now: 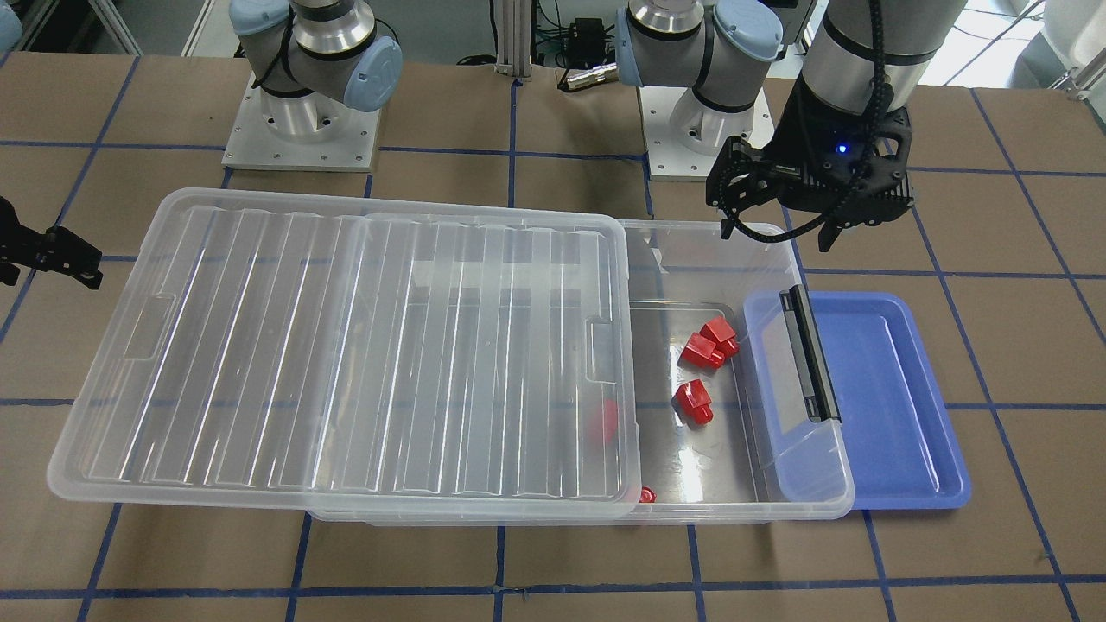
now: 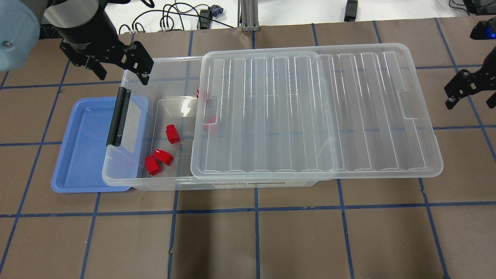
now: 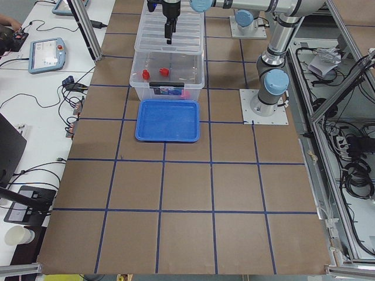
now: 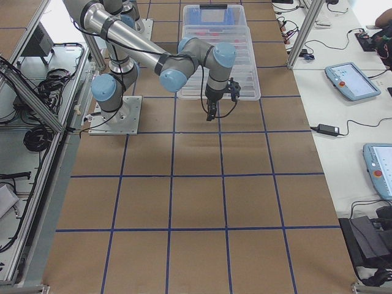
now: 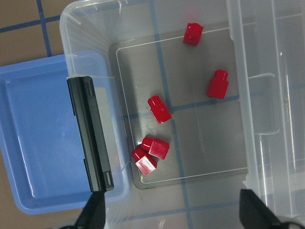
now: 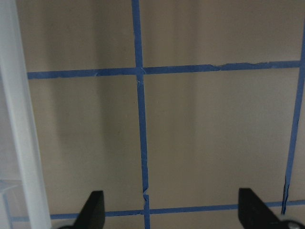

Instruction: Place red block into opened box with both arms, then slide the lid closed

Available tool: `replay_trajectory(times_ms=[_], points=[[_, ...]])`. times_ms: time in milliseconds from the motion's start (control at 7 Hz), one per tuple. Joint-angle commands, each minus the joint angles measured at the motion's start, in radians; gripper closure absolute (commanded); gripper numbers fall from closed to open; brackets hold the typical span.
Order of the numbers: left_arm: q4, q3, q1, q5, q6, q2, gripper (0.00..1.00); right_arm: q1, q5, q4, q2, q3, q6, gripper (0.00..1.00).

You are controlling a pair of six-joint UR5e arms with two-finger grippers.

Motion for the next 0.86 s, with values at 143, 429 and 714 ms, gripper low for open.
replay_trajectory(times_ms=[143, 429, 714], points=[[0.0, -0.002, 0.0, 0.0, 0.0, 0.001, 0.0, 0.035, 0.06, -0.026, 0.002, 0.023, 0.01, 0.0], [0.0, -0.002, 0.0, 0.0, 0.0, 0.001, 0.0, 0.079, 0.063, -0.034, 0.0, 0.032, 0.066, 0.0], [0.0, -0.002, 0.002, 0.0, 0.0, 0.002, 0.0, 0.205, 0.061, -0.046, -0.01, 0.034, 0.191, 0.0]])
